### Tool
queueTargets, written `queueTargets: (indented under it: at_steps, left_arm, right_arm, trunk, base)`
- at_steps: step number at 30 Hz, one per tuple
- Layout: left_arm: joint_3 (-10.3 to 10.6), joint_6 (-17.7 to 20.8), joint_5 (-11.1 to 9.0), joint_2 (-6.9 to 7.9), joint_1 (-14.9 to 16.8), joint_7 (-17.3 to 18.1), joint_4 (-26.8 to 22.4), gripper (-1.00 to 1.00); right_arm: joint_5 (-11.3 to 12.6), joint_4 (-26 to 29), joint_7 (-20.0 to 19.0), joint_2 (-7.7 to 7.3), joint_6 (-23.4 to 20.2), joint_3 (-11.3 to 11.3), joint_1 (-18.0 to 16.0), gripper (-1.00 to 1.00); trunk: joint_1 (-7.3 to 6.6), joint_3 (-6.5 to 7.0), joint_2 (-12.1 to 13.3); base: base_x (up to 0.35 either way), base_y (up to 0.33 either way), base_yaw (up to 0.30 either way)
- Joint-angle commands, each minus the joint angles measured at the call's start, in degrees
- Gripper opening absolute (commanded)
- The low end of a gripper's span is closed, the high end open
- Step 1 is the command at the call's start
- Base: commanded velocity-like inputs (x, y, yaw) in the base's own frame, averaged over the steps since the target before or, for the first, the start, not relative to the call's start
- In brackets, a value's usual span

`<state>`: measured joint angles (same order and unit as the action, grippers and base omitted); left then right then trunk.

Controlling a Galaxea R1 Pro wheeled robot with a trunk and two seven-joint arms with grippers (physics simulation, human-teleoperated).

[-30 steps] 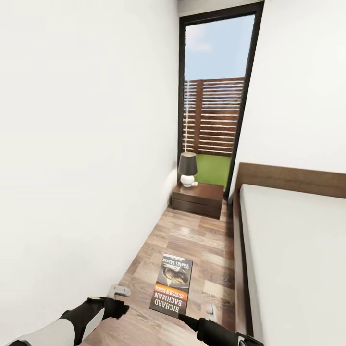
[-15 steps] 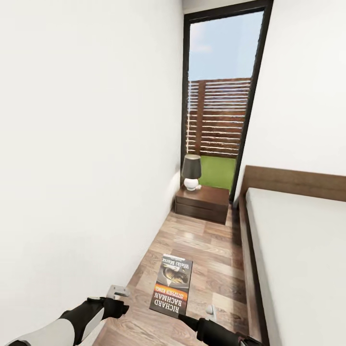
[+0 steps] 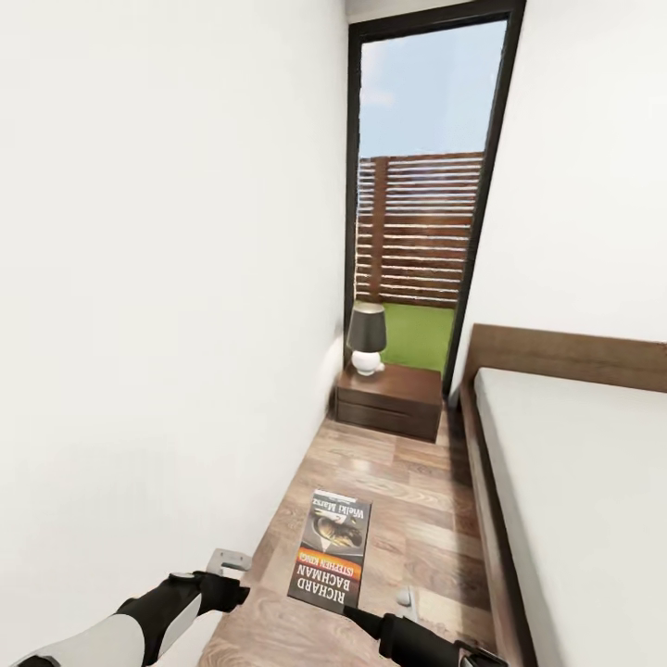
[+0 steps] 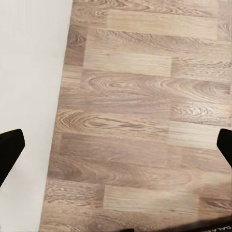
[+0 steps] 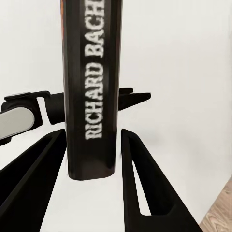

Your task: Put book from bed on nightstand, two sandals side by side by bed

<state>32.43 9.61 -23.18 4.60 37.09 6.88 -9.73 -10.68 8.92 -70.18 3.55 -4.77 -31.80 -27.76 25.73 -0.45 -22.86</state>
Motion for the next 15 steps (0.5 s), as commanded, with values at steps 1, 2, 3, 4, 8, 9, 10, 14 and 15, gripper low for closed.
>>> queueTargets:
  at_steps: [1, 2, 3, 4, 8, 9, 10, 14, 15]
  left_arm:
    - [0.4, 0.3, -0.6, 0.06, 0.0, 0.1, -0.1, 1.0]
    - [0.5, 0.2, -0.6, 0.06, 0.0, 0.1, -0.1, 1.0]
    - [0.5, 0.2, -0.6, 0.06, 0.0, 0.1, -0.1, 1.0]
    - [0.6, 0.2, -0.6, 0.06, 0.0, 0.1, -0.1, 1.0]
    - [0.8, 0.1, -0.6, 0.06, 0.0, 0.1, -0.1, 1.0]
    - [0.9, 0.1, -0.6, 0.06, 0.0, 0.1, -0.1, 1.0]
    - [0.9, 0.1, -0.6, 0.06, 0.0, 0.1, -0.1, 1.0]
    - [1.0, 0.1, -0.6, 0.05, 0.0, 0.1, -0.1, 1.0]
    - [1.0, 0.1, -0.6, 0.05, 0.0, 0.1, -0.1, 1.0]
  right_arm:
    - [-0.4, 0.1, -0.2, 0.05, -0.5, -0.6, 0.0, -1.0]
    - [-0.4, 0.1, -0.2, 0.05, -0.5, -0.6, 0.0, -1.0]
    - [-0.4, 0.1, -0.2, 0.05, -0.5, -0.6, 0.0, -1.0]
    - [-0.4, 0.1, -0.2, 0.05, -0.5, -0.6, 0.0, -1.0]
    - [-0.4, 0.1, -0.2, 0.05, -0.5, -0.6, 0.0, -1.0]
    - [-0.4, 0.1, -0.2, 0.05, -0.5, -0.6, 0.0, -1.0]
    - [-0.4, 0.1, -0.2, 0.05, -0.5, -0.6, 0.0, -1.0]
    - [-0.4, 0.1, -0.2, 0.05, -0.5, -0.6, 0.0, -1.0]
    - [-0.4, 0.1, -0.2, 0.05, -0.5, -0.6, 0.0, -1.0]
  trunk:
    - [0.06, 0.02, -0.1]
    - [0.06, 0.08, -0.1]
    - [0.06, 0.14, -0.1]
    - [0.06, 0.2, -0.1]
    - [0.06, 0.46, -0.1]
    - [0.06, 0.53, -0.1]
    - [0.06, 0.59, -0.1]
    - [0.06, 0.85, -0.1]
    - [0.06, 0.91, -0.1]
  base:
    - [0.312, 0.128, -0.175]
    - [0.316, 0.117, -0.179]
    - [0.319, 0.1, -0.183]
    - [0.323, 0.08, -0.186]
    - [0.329, 0.047, -0.19]
    - [0.333, 0.026, -0.193]
    - [0.335, 0.021, -0.194]
    - [0.336, 0.012, -0.194]
    - [0.338, 0.007, -0.176]
